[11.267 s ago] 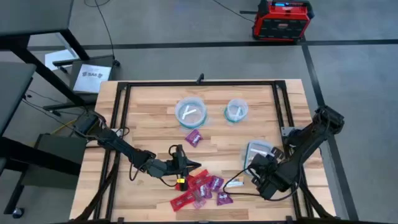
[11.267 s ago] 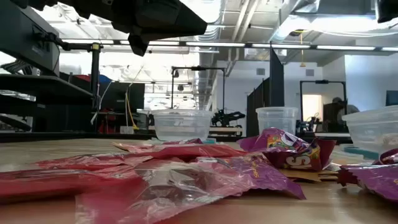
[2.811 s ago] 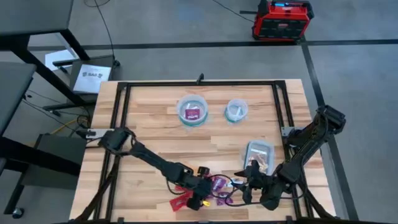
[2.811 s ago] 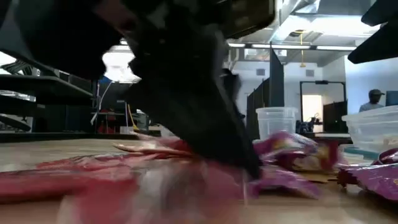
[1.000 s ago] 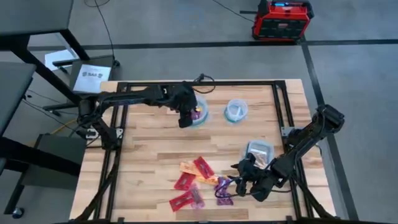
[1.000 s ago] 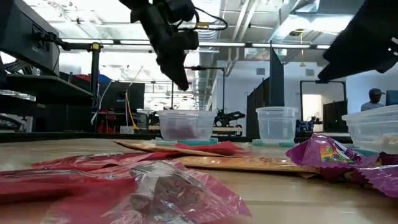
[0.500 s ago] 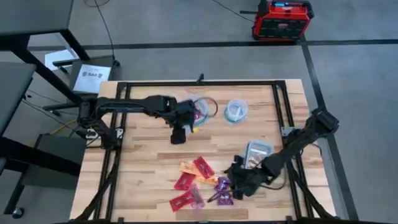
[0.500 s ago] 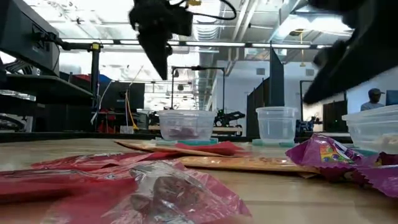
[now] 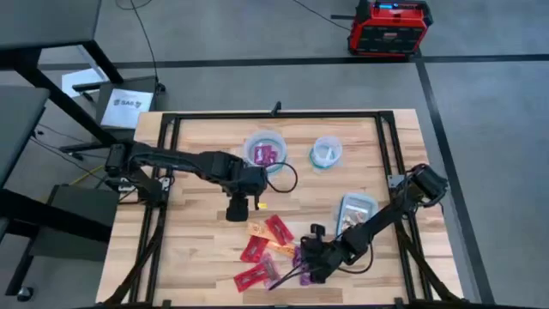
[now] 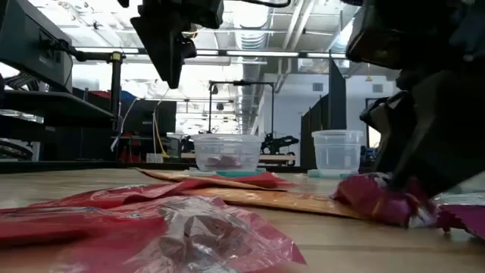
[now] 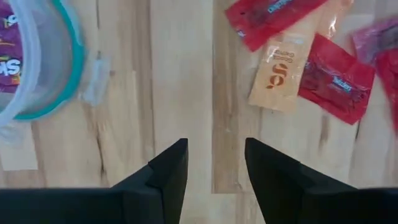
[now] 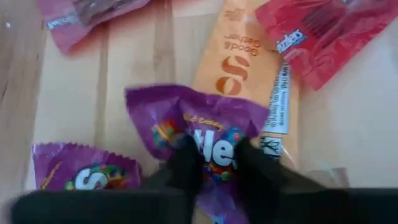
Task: Sort candy
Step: Put the violet candy into the big circular transparent bin
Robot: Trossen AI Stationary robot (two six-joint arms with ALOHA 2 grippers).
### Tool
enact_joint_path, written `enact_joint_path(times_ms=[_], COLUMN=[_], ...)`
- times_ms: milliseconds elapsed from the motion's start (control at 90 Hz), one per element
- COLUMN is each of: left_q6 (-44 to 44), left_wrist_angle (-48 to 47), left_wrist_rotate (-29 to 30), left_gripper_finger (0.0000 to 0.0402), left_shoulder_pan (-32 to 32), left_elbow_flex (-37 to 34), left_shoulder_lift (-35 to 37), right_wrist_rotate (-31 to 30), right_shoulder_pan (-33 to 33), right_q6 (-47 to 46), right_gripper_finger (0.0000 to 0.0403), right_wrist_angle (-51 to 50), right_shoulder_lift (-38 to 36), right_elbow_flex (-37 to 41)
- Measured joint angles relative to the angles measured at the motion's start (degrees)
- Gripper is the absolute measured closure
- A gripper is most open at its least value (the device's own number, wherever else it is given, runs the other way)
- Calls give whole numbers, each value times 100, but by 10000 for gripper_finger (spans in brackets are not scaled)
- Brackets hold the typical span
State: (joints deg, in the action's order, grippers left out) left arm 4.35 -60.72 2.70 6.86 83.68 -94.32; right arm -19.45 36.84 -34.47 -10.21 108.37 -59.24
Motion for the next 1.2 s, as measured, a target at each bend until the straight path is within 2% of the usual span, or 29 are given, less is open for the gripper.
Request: enact_joint_path(times_ms=[178,300,411,500,600,711,822,933,1044,1122,1200], left_q6=[92,391,620,757,886,853,794,681,663,565,493], left_wrist_angle=[-11,22,23,21,23,21,20,-123,-309,-316,-284], left_wrist_rotate=[295,651,1040,1366,1712,1819,1840,1836,1838,1842,1844], left_gripper_finger=[258,258,258,258,258,258,258,258,258,258,258], left_shoulder_pan=[349,560,756,888,991,1000,995,1004,1033,1033,1033], left_elbow_flex=[4,5,7,7,7,7,7,7,7,7,7], left_shoulder_lift=[397,791,1163,1441,1695,1853,1907,1904,1906,1906,1906], right_wrist_rotate=[11,-295,-723,-939,-938,-970,-861,-65,970,1078,910], right_shoulder_pan=[-109,-413,-981,-1600,-2366,-3180,-3935,-4562,-4952,-5070,-5119], right_q6=[332,859,1350,1783,2346,2928,3127,2836,2523,2557,2587], right_gripper_finger=[391,398,398,399,399,400,396,369,318,270,219], right_wrist_angle=[-918,-1026,-850,-466,424,1511,2036,2073,2202,2072,1776], right_shoulder_lift=[-508,-901,-1048,-1033,-842,-678,-674,-674,-674,-676,-681], right_elbow_flex=[-384,-501,-499,-499,-498,-501,-501,-499,-499,-499,-499])
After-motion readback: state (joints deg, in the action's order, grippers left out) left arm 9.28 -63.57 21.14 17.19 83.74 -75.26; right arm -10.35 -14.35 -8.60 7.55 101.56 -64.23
